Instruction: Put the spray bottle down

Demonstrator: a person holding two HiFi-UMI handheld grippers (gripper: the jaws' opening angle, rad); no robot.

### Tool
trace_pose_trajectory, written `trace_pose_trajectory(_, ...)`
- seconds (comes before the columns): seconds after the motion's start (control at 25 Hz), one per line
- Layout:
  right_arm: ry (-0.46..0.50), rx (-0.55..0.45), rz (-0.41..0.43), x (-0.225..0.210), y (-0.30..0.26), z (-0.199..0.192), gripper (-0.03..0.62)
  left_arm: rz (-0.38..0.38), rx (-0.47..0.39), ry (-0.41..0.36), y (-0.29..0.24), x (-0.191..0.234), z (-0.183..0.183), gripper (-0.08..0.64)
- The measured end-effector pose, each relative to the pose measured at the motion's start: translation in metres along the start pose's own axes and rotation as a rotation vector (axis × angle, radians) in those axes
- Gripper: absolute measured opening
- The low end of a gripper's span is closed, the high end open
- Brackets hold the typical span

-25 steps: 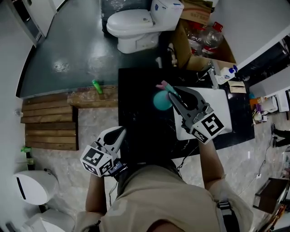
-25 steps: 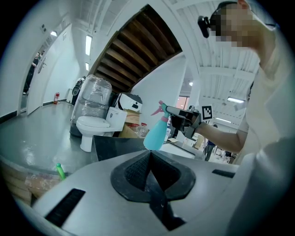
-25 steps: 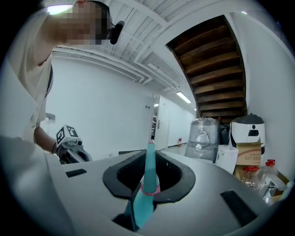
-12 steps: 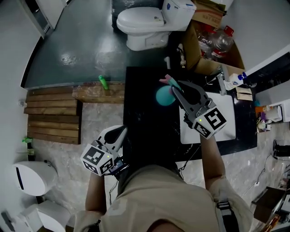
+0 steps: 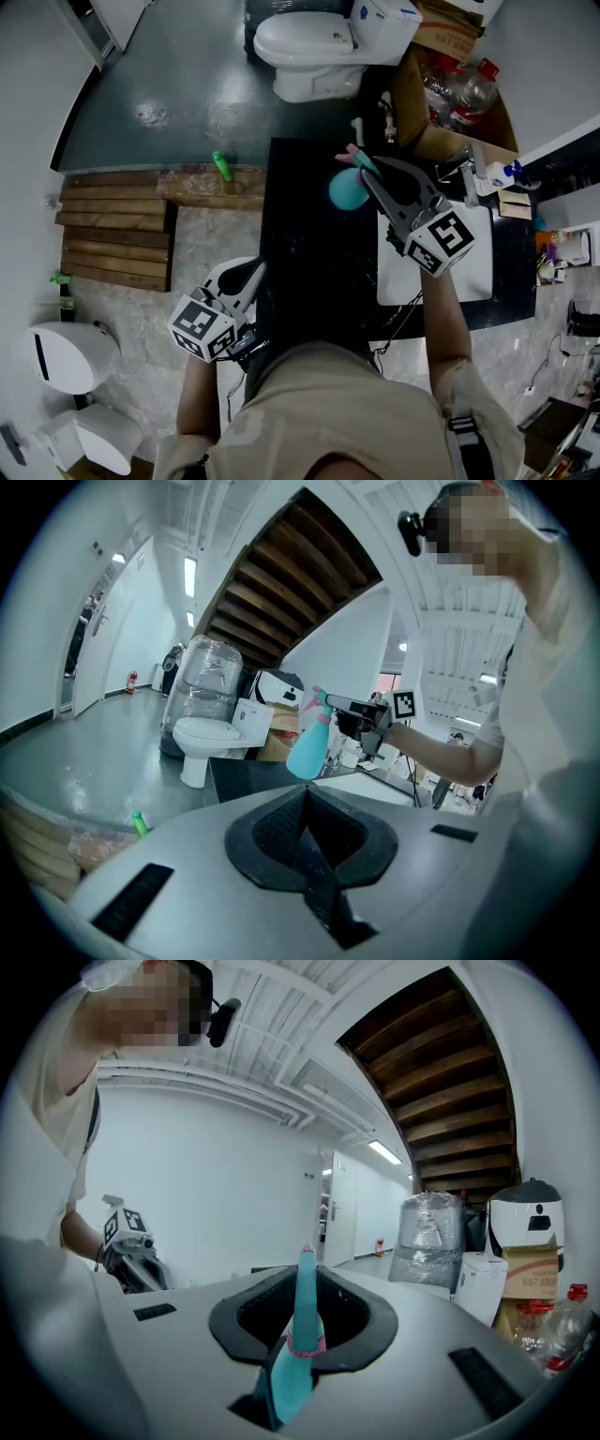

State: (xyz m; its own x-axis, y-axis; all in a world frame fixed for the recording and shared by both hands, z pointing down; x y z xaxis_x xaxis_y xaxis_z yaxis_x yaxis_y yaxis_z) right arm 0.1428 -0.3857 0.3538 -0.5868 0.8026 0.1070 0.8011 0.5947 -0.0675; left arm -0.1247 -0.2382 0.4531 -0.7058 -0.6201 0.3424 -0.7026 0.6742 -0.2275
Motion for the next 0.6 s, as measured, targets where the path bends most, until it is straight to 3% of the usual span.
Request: trace_pose_trajectory(0.6,-0.019,0.039,0.052,-0.032,-0.025,-0.019,0.072,0.039,0.042,0.000,-0.012,0.001,0.002,0.011)
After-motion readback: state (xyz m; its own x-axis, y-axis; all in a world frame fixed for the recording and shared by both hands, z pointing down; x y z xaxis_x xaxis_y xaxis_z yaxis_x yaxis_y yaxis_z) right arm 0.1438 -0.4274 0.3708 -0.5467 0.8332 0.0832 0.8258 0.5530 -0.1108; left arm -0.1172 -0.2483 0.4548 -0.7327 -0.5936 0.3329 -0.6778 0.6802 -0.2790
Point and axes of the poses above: the fingertips, and each gripper's own axes: y backward along the fingers, x to its left, z out of its top, the point moved 8 cm from there along y, backward along the fingers, and after that the axes turned 3 degrees about -x, right-handed, at the moved point
